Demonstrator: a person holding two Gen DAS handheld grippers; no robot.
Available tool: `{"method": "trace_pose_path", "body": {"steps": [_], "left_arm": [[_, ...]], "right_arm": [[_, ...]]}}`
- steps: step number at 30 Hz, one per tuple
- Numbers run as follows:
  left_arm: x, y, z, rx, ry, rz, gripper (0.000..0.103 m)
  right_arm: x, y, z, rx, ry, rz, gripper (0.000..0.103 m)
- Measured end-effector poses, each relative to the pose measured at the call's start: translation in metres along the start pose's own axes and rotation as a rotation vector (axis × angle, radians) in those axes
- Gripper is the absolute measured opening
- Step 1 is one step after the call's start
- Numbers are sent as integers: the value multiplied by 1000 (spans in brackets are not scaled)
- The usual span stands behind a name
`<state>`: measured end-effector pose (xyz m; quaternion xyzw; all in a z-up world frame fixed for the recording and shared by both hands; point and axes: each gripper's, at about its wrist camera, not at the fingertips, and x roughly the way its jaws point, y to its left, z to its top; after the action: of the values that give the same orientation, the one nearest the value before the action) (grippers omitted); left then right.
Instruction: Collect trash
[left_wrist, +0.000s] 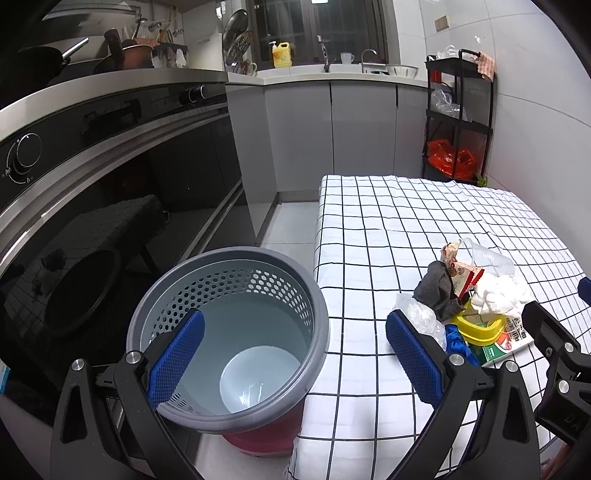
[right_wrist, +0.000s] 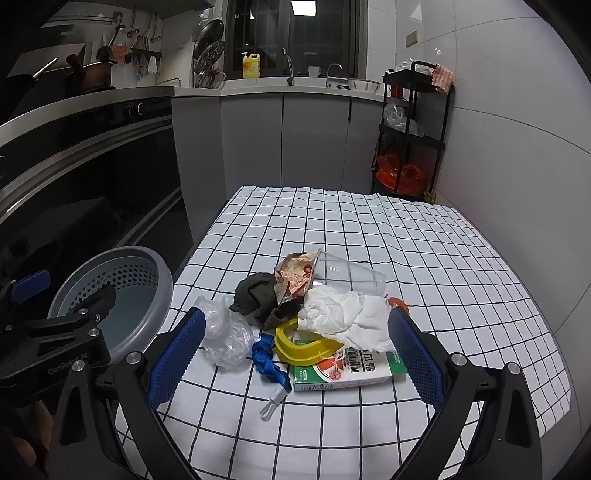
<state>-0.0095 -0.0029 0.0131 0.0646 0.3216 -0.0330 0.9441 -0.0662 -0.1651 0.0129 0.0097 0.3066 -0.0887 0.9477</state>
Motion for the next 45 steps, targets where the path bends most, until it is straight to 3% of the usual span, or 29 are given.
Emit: {"method": "trace_pose_path", "body": {"steps": [45], "left_arm": [[2,-1,-2,5,0,2,97]], "right_arm": [[0,-1,0,3,-3,9,95]]}}
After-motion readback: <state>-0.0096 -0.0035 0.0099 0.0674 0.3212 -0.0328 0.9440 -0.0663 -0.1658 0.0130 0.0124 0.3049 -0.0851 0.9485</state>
